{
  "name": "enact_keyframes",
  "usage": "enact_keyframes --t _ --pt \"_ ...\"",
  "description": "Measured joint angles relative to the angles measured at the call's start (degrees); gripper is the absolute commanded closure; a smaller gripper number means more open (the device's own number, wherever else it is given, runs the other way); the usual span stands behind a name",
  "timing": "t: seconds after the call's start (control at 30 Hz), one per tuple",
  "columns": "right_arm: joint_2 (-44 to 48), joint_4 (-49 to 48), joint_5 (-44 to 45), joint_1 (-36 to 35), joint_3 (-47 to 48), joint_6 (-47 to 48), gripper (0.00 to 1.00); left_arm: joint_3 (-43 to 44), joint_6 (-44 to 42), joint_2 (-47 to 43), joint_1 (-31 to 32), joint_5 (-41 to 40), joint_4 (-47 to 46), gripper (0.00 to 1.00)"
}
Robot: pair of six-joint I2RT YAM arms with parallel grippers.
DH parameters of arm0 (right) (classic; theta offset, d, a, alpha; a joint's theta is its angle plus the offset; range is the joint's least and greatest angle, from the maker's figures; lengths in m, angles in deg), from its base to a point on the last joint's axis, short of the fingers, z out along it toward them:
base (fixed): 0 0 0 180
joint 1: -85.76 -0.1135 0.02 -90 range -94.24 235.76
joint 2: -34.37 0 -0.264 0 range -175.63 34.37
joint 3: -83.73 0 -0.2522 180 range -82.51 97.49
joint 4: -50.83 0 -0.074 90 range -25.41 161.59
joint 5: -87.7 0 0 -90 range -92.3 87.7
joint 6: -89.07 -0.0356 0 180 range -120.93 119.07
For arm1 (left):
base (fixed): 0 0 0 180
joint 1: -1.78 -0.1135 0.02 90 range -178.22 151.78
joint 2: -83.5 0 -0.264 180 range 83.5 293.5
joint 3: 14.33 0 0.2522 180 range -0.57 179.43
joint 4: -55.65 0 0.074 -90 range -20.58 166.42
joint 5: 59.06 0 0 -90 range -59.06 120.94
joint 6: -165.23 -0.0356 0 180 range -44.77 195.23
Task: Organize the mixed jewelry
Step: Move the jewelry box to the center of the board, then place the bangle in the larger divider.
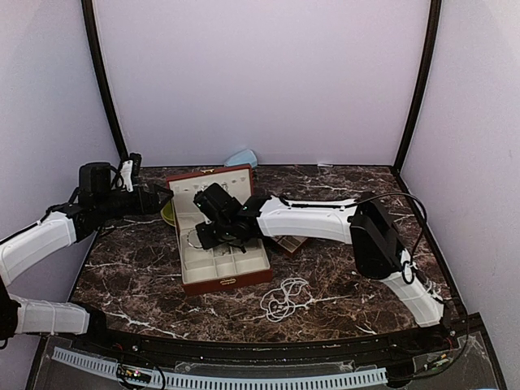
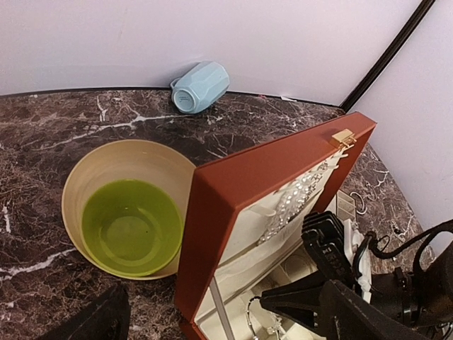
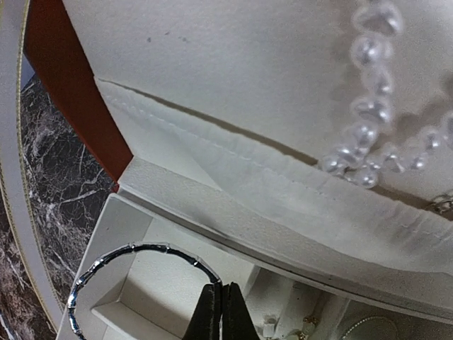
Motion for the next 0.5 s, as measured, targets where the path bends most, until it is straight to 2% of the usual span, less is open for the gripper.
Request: enact_keyframes --t 0.13,0.27,0.37,0.5 --pt "-1.62 0.07 -0.20 -0.42 1.49 0.46 0.99 -0.85 0.02 -0.02 0.00 -0.04 -0.15 0.04" --pt "-3.23 0.20 -0.33 -0.50 2.89 0.63 0.84 -1.14 0.02 0.00 0.00 -0.04 -0.15 0.04" --pt "-3.50 0.44 -0.35 -0.50 2.95 0.61 0.68 -1.14 0.02 0.00 0.00 -0.04 -0.20 0.04" --pt "-3.50 0.52 -0.35 -0.50 3.32 0.90 0.65 -1.14 0.00 0.00 0.00 -0.04 -0.20 0.04"
